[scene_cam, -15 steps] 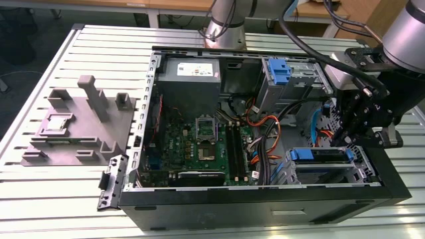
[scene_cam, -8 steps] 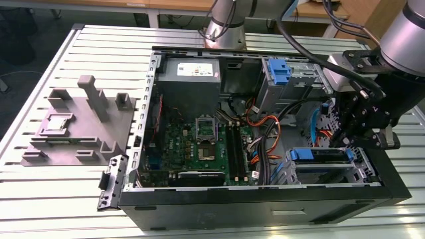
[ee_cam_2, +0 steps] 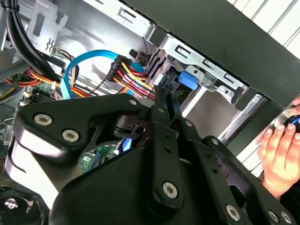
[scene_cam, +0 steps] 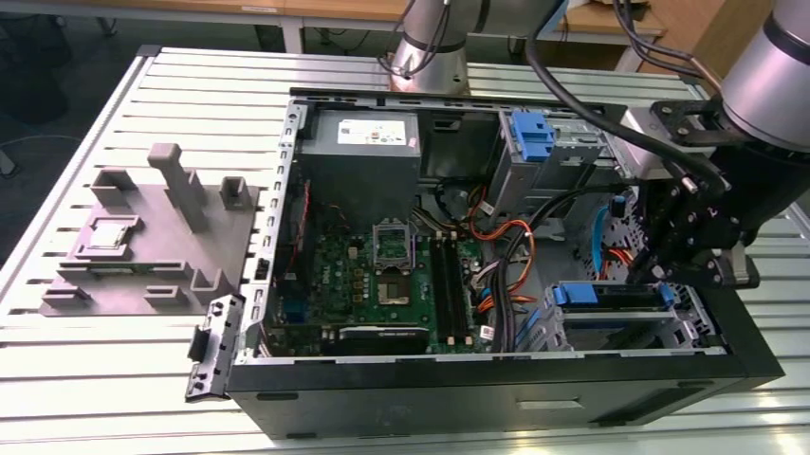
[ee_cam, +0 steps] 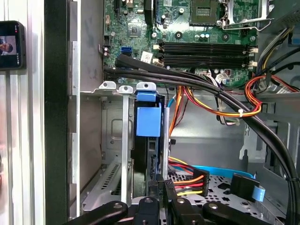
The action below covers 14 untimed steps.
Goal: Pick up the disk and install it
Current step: 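Insert the first disk wire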
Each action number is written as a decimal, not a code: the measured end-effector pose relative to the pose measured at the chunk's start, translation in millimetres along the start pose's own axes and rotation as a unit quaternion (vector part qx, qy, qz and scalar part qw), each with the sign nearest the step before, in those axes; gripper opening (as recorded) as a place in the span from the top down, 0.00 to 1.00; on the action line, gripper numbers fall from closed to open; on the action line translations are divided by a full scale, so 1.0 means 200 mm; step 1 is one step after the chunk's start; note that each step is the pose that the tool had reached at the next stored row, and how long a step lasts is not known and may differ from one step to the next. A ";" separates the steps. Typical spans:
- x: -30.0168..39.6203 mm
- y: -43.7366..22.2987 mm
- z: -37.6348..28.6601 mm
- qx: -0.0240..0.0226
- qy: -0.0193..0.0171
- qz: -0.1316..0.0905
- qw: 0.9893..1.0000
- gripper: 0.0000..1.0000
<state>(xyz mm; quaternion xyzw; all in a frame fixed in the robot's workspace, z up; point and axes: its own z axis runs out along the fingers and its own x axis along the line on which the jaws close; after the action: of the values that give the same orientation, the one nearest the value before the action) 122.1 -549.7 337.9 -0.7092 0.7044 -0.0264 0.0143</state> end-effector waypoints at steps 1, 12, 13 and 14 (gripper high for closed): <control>0.001 0.000 0.002 0.000 0.000 0.000 1.000 0.83; 0.020 0.011 0.007 0.004 0.000 0.000 1.000 0.83; 0.020 0.012 0.007 0.005 0.000 0.000 1.000 0.83; 0.021 0.013 0.008 0.005 0.000 0.000 1.000 0.83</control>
<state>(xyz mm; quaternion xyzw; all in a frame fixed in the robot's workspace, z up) 119.6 -553.9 336.3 -0.7088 0.7045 -0.0301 0.0181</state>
